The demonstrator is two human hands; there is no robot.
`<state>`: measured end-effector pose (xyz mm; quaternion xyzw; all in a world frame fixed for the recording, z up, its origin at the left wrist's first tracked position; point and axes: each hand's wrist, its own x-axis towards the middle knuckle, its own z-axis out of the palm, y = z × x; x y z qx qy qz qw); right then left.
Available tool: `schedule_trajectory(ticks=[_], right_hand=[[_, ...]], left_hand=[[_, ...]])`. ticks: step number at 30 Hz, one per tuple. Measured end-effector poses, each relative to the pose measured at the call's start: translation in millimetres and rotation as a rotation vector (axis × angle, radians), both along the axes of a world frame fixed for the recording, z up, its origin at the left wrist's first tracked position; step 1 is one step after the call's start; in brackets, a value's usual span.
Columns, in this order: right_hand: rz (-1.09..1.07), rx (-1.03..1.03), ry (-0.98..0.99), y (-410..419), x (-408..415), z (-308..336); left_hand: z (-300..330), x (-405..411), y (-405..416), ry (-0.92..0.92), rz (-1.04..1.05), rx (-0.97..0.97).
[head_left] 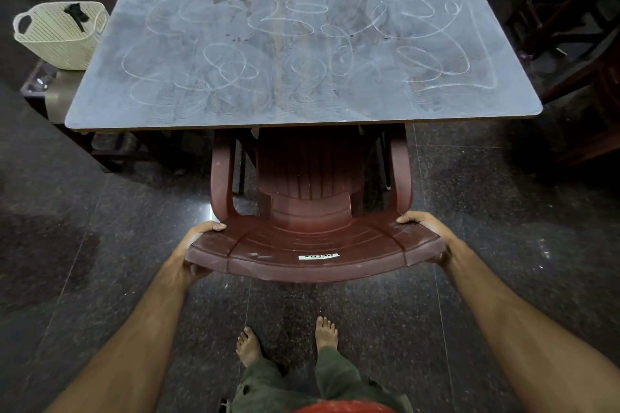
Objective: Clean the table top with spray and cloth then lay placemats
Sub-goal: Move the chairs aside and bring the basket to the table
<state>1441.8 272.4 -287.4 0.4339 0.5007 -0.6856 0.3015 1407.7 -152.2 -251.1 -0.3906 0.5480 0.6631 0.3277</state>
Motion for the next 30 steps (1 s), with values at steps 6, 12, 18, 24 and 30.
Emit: schedule_trajectory(ticks=[6,12,18,24,30], right_hand=[[-0.117,-0.071,0.061,0.1,3.5,23.8],[-0.125,-0.124,0.123,-4.9,18.5,49.6],[-0.179,-0.027,0.095,-9.8,23.0,48.3],[-0.06,0.068,0.102,-8.9,18.4,56.9],[-0.097,0.092,0.093,-3.8,19.2,61.7]], left_hand=[[21.4,10.2,-3.7,0.054,0.039,0.024],[39.1,29.4,5.8,0.082,0.144,0.068],[42.3,36.2,10.6,0.12,0.237,0.087],[37.7,44.1,12.0,0.155,0.287,0.114],[37.5,47.4,16.9,0.157,0.293,0.138]])
